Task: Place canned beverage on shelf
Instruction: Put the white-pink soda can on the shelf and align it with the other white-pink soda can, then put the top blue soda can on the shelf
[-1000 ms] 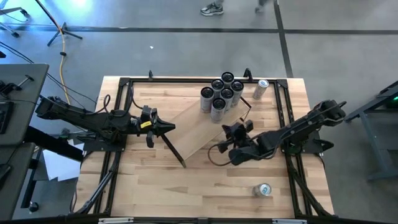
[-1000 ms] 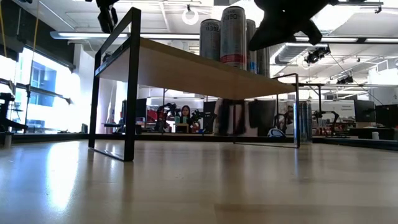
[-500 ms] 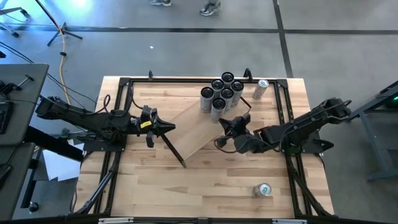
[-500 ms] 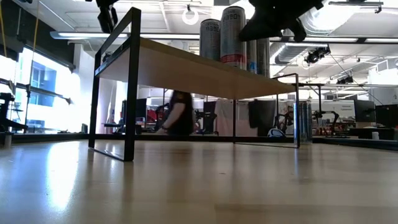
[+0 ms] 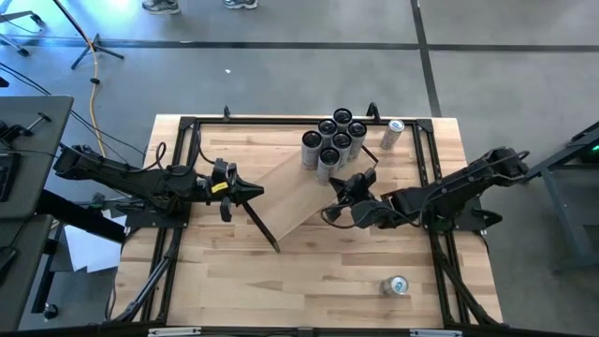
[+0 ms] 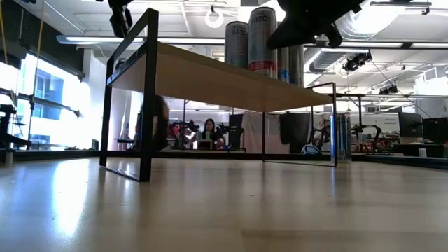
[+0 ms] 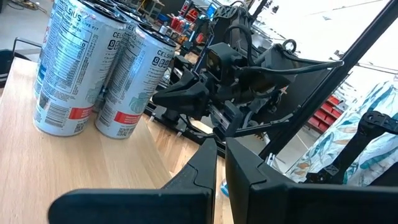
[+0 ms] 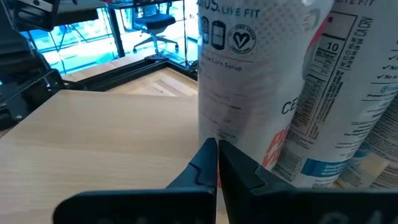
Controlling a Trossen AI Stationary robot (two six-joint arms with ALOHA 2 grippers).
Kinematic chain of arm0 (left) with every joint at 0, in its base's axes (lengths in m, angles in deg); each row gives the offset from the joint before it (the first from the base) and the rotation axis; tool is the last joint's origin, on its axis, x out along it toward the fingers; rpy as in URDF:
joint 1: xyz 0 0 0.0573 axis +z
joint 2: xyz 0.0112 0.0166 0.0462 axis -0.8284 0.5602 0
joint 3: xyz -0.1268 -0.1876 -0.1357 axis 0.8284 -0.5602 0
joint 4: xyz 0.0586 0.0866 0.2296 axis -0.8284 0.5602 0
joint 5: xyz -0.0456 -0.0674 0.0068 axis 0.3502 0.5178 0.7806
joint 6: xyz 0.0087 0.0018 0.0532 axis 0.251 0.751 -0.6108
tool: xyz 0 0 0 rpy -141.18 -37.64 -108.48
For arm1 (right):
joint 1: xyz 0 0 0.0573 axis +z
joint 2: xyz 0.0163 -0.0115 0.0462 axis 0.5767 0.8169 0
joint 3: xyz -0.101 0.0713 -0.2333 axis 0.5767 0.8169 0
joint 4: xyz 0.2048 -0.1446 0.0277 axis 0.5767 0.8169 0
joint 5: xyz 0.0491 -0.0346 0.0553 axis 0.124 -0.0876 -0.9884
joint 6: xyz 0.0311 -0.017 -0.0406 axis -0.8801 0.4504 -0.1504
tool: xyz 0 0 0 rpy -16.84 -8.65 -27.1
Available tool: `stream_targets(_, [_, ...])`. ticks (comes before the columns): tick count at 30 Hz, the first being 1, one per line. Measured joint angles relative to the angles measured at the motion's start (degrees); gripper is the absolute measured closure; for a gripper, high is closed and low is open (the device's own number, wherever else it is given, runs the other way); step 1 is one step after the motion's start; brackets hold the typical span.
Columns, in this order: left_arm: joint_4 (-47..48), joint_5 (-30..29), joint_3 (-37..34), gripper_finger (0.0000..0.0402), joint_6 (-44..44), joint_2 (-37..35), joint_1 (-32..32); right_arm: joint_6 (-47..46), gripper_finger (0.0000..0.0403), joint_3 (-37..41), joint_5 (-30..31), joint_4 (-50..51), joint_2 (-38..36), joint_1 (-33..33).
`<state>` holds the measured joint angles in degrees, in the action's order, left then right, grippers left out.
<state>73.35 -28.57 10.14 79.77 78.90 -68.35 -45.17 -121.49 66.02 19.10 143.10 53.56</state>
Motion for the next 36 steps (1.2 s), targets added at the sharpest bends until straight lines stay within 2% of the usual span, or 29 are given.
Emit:
stream_targets(15, [0.0, -0.01, 0.0, 0.0394, 0.03, 0.0, 0.0, -0.15, 0.0403, -0.04, -1.15, -0.38, 0.0, -3.05])
stream_targets(24, [0.0, 0.0, 0.0, 0.0394, 0.06, 0.0, 0.01, -0.02, 0.0403, -0.04, -1.84, -0.63, -0.01, -1.89])
stream_targets(29, [0.0, 0.01, 0.0, 0.0394, 0.05, 0.0, 0.0, -0.23, 0.0403, -0.05, -7.38, -2.54, -0.57, 1.7])
stream_targets(36, [-0.57, 0.05, 0.0, 0.0394, 0.05, -0.01, 0.0, 1.83, 0.0403, -0.09, -14.98, -10.61, -2.13, 5.69])
